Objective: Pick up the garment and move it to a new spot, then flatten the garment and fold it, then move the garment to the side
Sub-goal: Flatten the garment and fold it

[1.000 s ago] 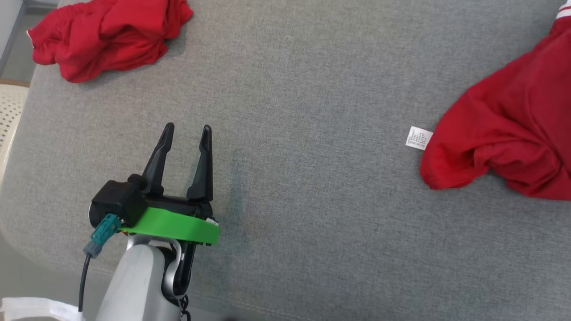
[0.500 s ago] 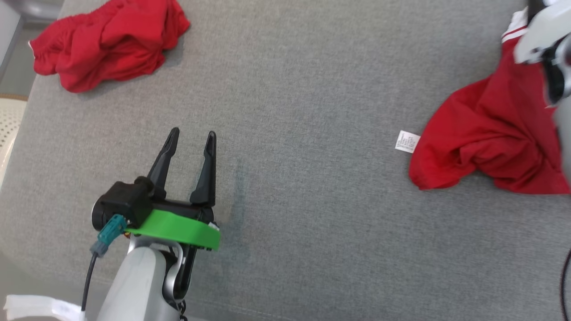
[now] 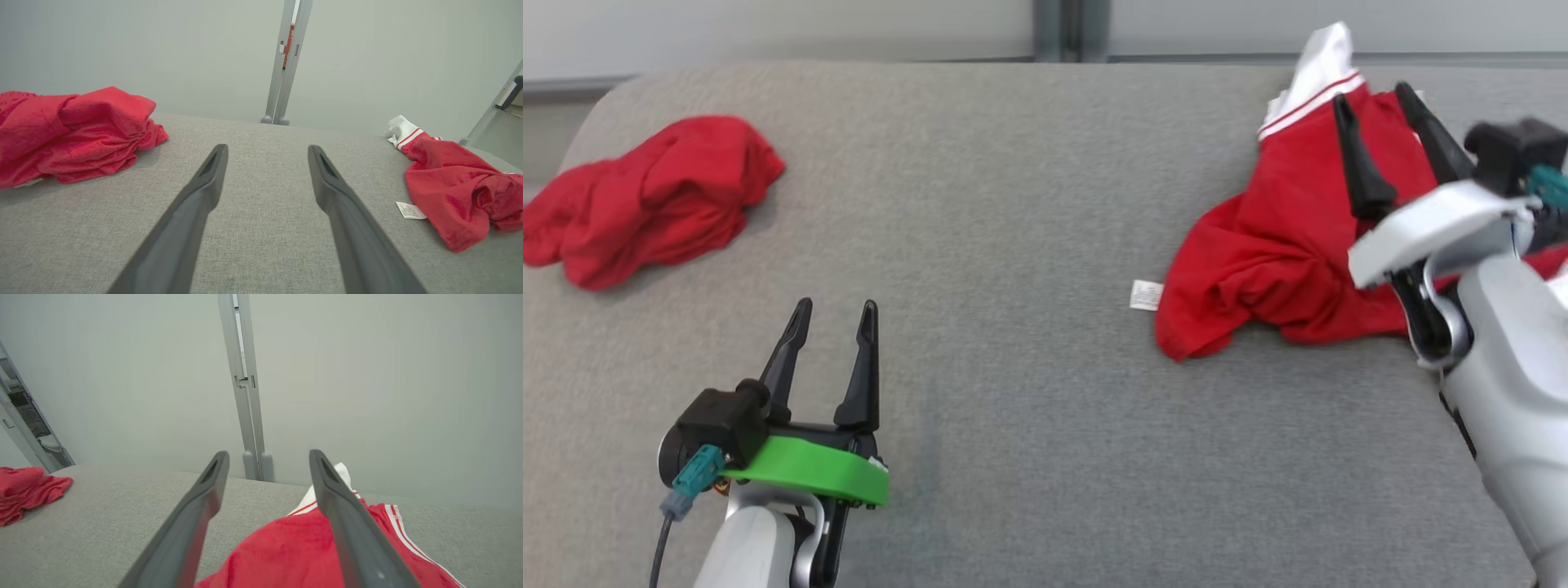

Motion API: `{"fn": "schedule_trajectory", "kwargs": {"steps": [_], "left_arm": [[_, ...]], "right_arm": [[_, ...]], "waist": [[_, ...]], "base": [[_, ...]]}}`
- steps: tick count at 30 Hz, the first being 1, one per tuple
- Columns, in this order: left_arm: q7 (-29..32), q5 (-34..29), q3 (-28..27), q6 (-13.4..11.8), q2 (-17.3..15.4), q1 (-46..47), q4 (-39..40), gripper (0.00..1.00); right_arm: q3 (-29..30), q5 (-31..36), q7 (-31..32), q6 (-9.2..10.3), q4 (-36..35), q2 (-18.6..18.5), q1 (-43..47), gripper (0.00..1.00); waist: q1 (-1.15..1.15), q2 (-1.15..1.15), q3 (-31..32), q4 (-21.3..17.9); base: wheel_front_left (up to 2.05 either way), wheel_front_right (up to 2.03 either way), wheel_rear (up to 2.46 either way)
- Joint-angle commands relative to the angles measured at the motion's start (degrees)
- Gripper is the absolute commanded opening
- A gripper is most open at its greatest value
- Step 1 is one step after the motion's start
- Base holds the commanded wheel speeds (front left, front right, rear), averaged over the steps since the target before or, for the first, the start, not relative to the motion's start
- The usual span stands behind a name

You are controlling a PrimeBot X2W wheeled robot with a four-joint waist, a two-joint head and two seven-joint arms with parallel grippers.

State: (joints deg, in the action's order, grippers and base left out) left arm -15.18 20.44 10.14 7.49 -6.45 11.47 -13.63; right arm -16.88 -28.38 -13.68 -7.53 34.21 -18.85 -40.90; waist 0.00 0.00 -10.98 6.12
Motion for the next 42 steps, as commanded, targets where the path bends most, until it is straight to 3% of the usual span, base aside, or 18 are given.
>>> {"fn": "schedule_trajectory", "kwargs": {"steps": [1,5,9,15,20,30,34,42], "left_arm": [[0.06,-0.41,-0.02,-0.14,-0.22,-1.02,0.04,1.00],[0.06,0.03,-0.02,-0.22,0.65,-2.08,0.56,1.00],[0.06,-0.02,-0.33,-0.34,0.83,-3.11,0.93,1.00],[0.06,-0.10,-0.79,-0.39,0.45,-4.37,1.19,1.00],[2.19,0.97,2.98,-0.10,0.80,-2.25,0.55,1.00],[19.47,8.39,20.05,0.03,0.32,6.08,-4.77,1.00],[22.82,8.78,20.98,-0.60,1.21,9.39,-9.31,1.00],[20.68,10.24,20.40,-2.42,2.82,15.80,-19.67,1.00]], "right_arm": [[0.30,-0.91,-0.64,0.07,-3.00,-0.55,4.51,1.00],[4.49,-1.97,-1.42,0.07,-11.73,-0.60,15.38,1.00],[8.33,-0.28,-1.51,0.05,-18.67,1.68,25.29,1.00],[11.10,1.95,-1.54,0.05,-24.25,5.37,32.41,1.00],[10.80,2.53,-1.53,0.06,-25.61,6.39,32.40,1.00],[10.87,2.82,-1.52,0.06,-25.69,7.52,29.95,1.00],[10.49,2.63,-1.52,0.06,-25.66,8.74,29.26,1.00],[10.30,2.22,-1.52,0.05,-25.07,10.10,28.43,1.00]], "waist": [[0.00,0.00,5.23,-5.58],[0.00,0.00,5.76,-6.68],[0.00,0.00,5.73,-7.92],[0.00,0.00,5.37,-9.81],[0.00,0.00,4.71,-11.21],[0.00,0.00,0.70,-16.73],[0.00,0.00,-1.03,-19.23],[0.00,0.00,-2.15,-21.38]], "base": [[0.00,0.00,0.00],[0.00,0.00,0.00],[0.00,0.00,0.00],[0.00,0.00,0.00],[0.00,0.00,0.00],[0.00,0.00,0.00],[0.00,0.00,0.00],[0.00,0.00,0.00]]}}
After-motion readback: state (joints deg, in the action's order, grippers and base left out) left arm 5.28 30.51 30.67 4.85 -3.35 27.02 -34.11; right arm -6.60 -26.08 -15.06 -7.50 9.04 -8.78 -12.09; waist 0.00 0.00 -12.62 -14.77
